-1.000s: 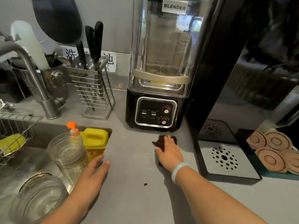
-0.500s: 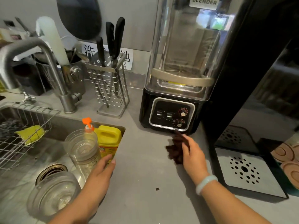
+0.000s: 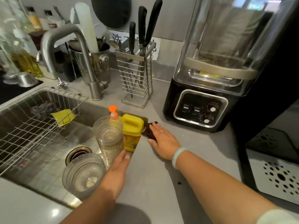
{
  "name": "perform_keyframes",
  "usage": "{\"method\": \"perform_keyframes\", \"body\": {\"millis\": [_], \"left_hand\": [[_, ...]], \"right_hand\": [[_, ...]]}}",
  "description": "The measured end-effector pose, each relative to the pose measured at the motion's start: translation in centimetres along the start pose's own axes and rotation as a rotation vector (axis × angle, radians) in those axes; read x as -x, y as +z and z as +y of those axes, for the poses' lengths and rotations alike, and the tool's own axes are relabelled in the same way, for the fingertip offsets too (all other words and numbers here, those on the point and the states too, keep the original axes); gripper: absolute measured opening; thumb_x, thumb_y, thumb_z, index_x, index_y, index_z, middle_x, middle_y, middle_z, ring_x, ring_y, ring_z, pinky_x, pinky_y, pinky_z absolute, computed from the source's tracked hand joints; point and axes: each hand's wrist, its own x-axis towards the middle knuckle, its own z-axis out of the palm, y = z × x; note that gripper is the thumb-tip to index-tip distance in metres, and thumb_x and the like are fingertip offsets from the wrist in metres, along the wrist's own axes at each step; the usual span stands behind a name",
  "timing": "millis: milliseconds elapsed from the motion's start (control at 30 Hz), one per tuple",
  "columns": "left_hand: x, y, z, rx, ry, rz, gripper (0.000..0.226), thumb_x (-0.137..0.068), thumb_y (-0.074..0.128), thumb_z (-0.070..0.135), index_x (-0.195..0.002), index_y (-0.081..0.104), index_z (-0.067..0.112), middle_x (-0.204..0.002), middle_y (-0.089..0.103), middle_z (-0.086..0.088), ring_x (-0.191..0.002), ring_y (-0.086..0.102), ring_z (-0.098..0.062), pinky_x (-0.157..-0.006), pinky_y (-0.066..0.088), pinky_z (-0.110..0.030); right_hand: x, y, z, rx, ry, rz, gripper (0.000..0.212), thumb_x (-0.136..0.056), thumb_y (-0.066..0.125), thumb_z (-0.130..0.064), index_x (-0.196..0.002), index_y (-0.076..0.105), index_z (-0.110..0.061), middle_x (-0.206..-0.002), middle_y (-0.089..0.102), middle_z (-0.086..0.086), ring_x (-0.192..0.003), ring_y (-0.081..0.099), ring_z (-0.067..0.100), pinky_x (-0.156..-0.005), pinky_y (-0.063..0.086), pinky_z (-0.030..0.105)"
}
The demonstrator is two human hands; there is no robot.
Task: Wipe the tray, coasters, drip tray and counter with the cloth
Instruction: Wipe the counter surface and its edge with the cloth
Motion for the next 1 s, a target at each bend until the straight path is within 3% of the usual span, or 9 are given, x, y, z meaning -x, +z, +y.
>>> {"method": "perform_keyframes", "body": {"millis": [133,300,467,533,633,700,800,867,1000], "left_hand": [[0.6,-0.3,-0.1,-0.054,-0.005,-0.050,0.054,-0.097,0.038,0.050,-0.148,0.029,0.035,-0.142,0.032,0.022,-0.140,0.022,-0.003,-0.119,0.011,-0.032],[0.5,0.3,0.5,0.006,0.022,-0.031,0.050,-0.102,0.036,0.030,-0.149,0.029,0.017,-0.155,0.031,0.001,-0.143,0.025,-0.013,-0.121,0.013,-0.035],[3.2,-0.7,1.4,-0.025,-0.020,-0.187,0.065,-0.090,0.042,0.061,-0.146,0.037,0.028,-0.150,0.041,0.008,-0.138,0.036,-0.011,-0.118,0.022,-0.039],[3.8,-0.8,2.2,-0.065,-0.022,-0.179,0.055,-0.095,0.038,0.056,-0.144,0.041,0.031,-0.143,0.042,0.018,-0.132,0.037,-0.001,-0.110,0.025,-0.022],[4.4,-0.7,2.9,-0.140,0.022,-0.145,0.029,-0.100,0.033,0.047,-0.120,0.053,0.040,-0.108,0.050,0.034,-0.089,0.049,0.028,-0.073,0.032,0.008],[5.0,-0.7,3.1,-0.162,0.028,-0.133,0.020,-0.101,0.032,0.043,-0.109,0.051,0.042,-0.095,0.045,0.037,-0.068,0.044,0.034,-0.057,0.033,0.010],[5.2,-1.0,3.4,-0.133,0.032,-0.126,0.037,-0.100,0.031,0.047,-0.131,0.047,0.036,-0.117,0.044,0.030,-0.101,0.043,0.017,-0.089,0.027,-0.006],[5.1,-1.0,3.7,-0.124,0.032,-0.093,0.043,-0.099,0.033,0.048,-0.137,0.047,0.031,-0.120,0.045,0.023,-0.108,0.041,0.006,-0.094,0.024,-0.017],[4.7,0.2,4.2,-0.090,0.067,0.029,0.027,-0.102,0.035,0.036,-0.106,0.061,0.029,-0.084,0.050,0.033,-0.061,0.052,0.027,-0.056,0.035,0.006]], "right_hand": [[1.6,0.2,-1.8,-0.033,-0.179,-0.090,0.058,-0.098,0.043,-0.029,-0.149,0.018,-0.015,-0.159,0.013,0.004,-0.146,0.009,0.016,-0.117,0.006,0.026],[6.1,0.7,-4.3,-0.071,-0.351,-0.190,0.059,-0.096,0.048,-0.024,-0.148,0.022,-0.015,-0.157,0.018,0.006,-0.145,0.013,0.017,-0.119,0.012,0.031],[10.6,1.4,-7.0,-0.069,-0.487,-0.244,0.058,-0.095,0.050,-0.018,-0.147,0.025,-0.008,-0.156,0.022,0.013,-0.145,0.015,0.024,-0.119,0.013,0.035],[12.4,1.8,-7.7,-0.078,-0.508,-0.249,0.057,-0.096,0.048,-0.017,-0.147,0.025,-0.008,-0.156,0.022,0.012,-0.145,0.014,0.023,-0.119,0.012,0.034],[15.2,2.6,-8.7,-0.141,-0.540,-0.239,0.051,-0.096,0.049,-0.015,-0.144,0.033,-0.007,-0.154,0.027,0.012,-0.144,0.020,0.023,-0.119,0.013,0.032],[17.0,3.2,-9.3,-0.222,-0.521,-0.210,0.046,-0.094,0.050,-0.010,-0.139,0.042,-0.007,-0.151,0.034,0.011,-0.142,0.027,0.023,-0.118,0.017,0.030],[18.2,3.6,-9.9,-0.379,-0.352,-0.090,0.044,-0.091,0.046,-0.004,-0.135,0.050,-0.012,-0.145,0.045,0.008,-0.136,0.039,0.020,-0.114,0.023,0.022],[17.3,3.3,-10.6,-0.484,-0.151,0.087,0.045,-0.092,0.043,-0.006,-0.135,0.050,-0.016,-0.142,0.048,0.006,-0.132,0.043,0.019,-0.111,0.024,0.016],[14.4,3.7,-12.5,-0.372,0.014,0.251,0.055,-0.091,0.043,-0.014,-0.142,0.035,-0.033,-0.155,0.026,0.004,-0.142,0.022,0.019,-0.117,0.016,0.030]]}}
